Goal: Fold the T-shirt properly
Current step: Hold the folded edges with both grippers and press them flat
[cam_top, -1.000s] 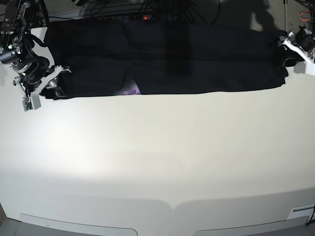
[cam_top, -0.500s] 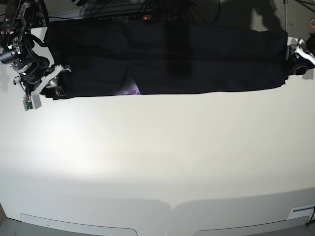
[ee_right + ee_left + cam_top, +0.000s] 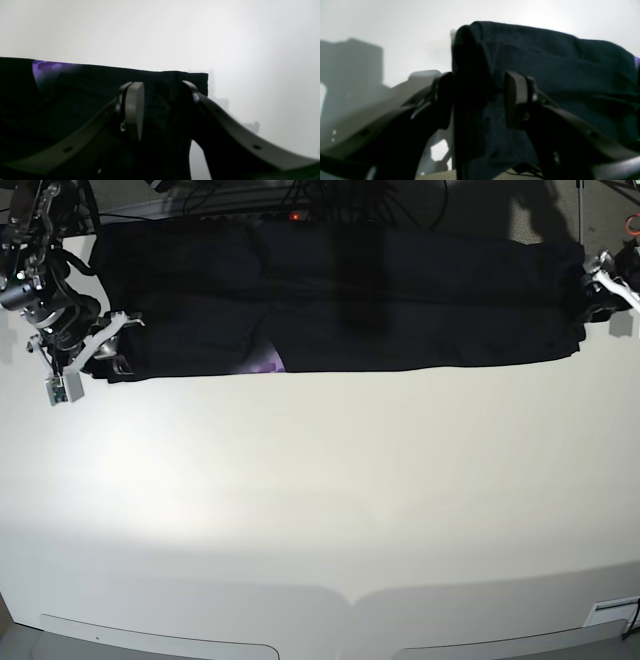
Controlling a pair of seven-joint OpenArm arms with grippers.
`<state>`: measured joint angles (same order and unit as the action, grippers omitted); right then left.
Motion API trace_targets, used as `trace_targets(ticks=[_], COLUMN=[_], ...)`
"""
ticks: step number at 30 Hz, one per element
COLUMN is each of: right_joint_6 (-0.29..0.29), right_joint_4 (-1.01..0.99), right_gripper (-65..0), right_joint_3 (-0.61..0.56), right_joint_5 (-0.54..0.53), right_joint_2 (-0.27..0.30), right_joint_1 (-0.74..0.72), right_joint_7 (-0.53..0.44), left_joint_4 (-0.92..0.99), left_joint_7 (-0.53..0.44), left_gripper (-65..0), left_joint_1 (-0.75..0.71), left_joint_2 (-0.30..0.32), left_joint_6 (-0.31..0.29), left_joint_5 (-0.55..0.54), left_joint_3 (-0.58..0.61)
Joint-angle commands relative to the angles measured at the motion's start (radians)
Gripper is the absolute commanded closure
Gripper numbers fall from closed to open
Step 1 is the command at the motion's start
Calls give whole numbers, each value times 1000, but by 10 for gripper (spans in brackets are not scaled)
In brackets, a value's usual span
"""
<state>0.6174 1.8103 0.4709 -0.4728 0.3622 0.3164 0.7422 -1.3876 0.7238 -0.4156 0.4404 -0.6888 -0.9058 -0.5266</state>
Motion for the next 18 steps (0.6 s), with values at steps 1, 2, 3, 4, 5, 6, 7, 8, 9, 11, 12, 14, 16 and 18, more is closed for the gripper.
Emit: trace_targets(ticks=[1, 2, 3, 4, 5, 6, 7, 8, 9, 11, 12, 14, 16, 18], right_joint_6=[4, 4, 4, 4, 4, 4, 4, 4, 4, 4, 4, 4, 5, 4], right_joint_4=[18, 18, 18, 18, 18, 18, 18, 18, 18, 18, 18, 18, 18, 18], right_gripper=[-246, -246, -246, -246, -246, -246, -246, -246, -246, -246, -246, -246, -246, -246], right_joint_3=[6, 6, 6, 6, 6, 6, 6, 6, 6, 6, 6, 6, 6, 6], right_joint_5=[-10, -10, -10, -10, -9, -9, -9, -9, -9, -9, -9, -9, -9, -9], right_joint_2=[14, 14, 14, 14, 14, 14, 14, 14, 14, 14, 14, 14, 14, 14], right_joint_1=[-6, -6, -6, -6, -6, -6, -6, -6, -6, -6, -6, -6, -6, -6], right_joint_7=[-19, -19, -19, -18, -18, -18, -18, -18, -15, -11, -9, -8, -9, -8], left_joint_4=[-13, -12, -12, -12, -12, -12, -12, -11, -6, 17, 33, 69, 99, 118], left_joint_7=[-35, -45, -48, -48, -48, -48, -47, -43, -43, -44, -44, -61, -98, -113], left_gripper=[-314, -314, -314, -314, -314, -314, -314, -314, -314, -314, -314, -314, -314, -314], left_joint_1=[0, 0, 0, 1, 1, 0, 0, 0, 0, 1, 3, 4, 3, 6], left_joint_2=[19, 19, 20, 19, 19, 19, 19, 19, 19, 19, 19, 19, 20, 19], left_joint_6=[-9, -9, -9, -9, -9, -9, -9, -9, -9, -9, -9, -9, -9, -9], left_joint_5=[-8, 0, 6, 12, 15, 15, 15, 15, 15, 14, 14, 15, 15, 15], left_joint_3=[-9, -6, -6, -6, -6, -6, -6, -6, -5, 5, 14, 34, 50, 53])
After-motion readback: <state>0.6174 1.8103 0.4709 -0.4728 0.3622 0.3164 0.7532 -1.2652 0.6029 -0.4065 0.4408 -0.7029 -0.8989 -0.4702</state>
